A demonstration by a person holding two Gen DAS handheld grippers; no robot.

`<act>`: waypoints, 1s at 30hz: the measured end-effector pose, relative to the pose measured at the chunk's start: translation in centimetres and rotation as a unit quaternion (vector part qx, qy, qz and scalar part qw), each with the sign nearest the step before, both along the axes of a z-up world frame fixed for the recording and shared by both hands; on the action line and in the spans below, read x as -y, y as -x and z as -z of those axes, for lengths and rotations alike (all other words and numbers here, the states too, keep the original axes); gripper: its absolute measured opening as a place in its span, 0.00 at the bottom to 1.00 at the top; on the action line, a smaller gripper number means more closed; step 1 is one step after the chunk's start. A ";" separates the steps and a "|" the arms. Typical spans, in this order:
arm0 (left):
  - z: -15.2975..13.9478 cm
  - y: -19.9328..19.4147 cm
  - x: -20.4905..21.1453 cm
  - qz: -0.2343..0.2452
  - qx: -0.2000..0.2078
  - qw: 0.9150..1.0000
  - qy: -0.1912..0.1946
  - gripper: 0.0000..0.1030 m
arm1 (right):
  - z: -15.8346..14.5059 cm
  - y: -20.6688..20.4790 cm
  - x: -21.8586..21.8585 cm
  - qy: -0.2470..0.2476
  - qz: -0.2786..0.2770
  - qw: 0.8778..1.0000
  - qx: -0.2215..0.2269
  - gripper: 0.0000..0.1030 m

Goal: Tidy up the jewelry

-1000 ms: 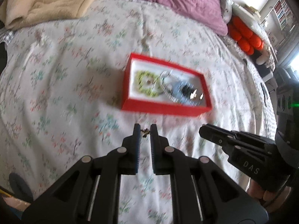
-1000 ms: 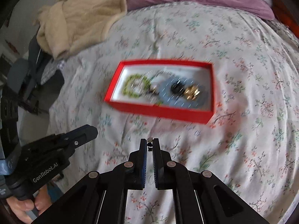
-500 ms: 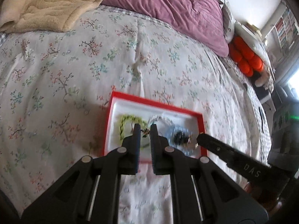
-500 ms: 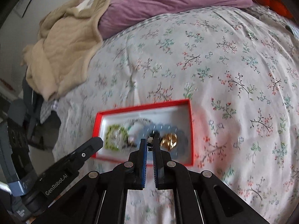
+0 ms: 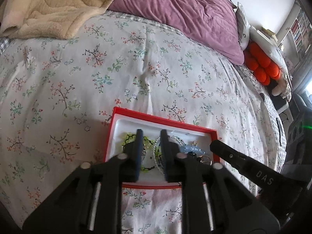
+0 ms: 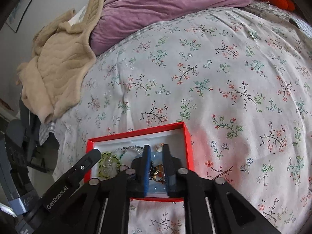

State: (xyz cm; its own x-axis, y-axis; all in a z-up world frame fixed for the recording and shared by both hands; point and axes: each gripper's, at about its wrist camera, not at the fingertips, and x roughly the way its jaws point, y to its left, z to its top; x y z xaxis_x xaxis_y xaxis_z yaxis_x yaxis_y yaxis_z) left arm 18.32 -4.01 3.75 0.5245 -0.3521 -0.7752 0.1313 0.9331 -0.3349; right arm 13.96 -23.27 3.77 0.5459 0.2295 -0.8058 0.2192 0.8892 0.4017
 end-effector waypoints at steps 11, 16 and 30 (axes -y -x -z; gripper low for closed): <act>-1.6 3.3 -0.8 -0.011 -0.012 0.999 -0.042 0.58 | -1.5 2.5 -0.6 0.040 -0.027 0.999 -0.018 0.16; -1.3 5.4 -1.4 -0.007 -0.030 0.996 -0.088 0.62 | -1.5 4.5 -1.1 0.082 -0.051 0.994 -0.047 0.16; 0.3 11.2 -4.3 -0.017 -0.058 0.989 -0.133 0.79 | -0.3 10.1 -1.9 0.141 -0.090 0.982 -0.090 0.20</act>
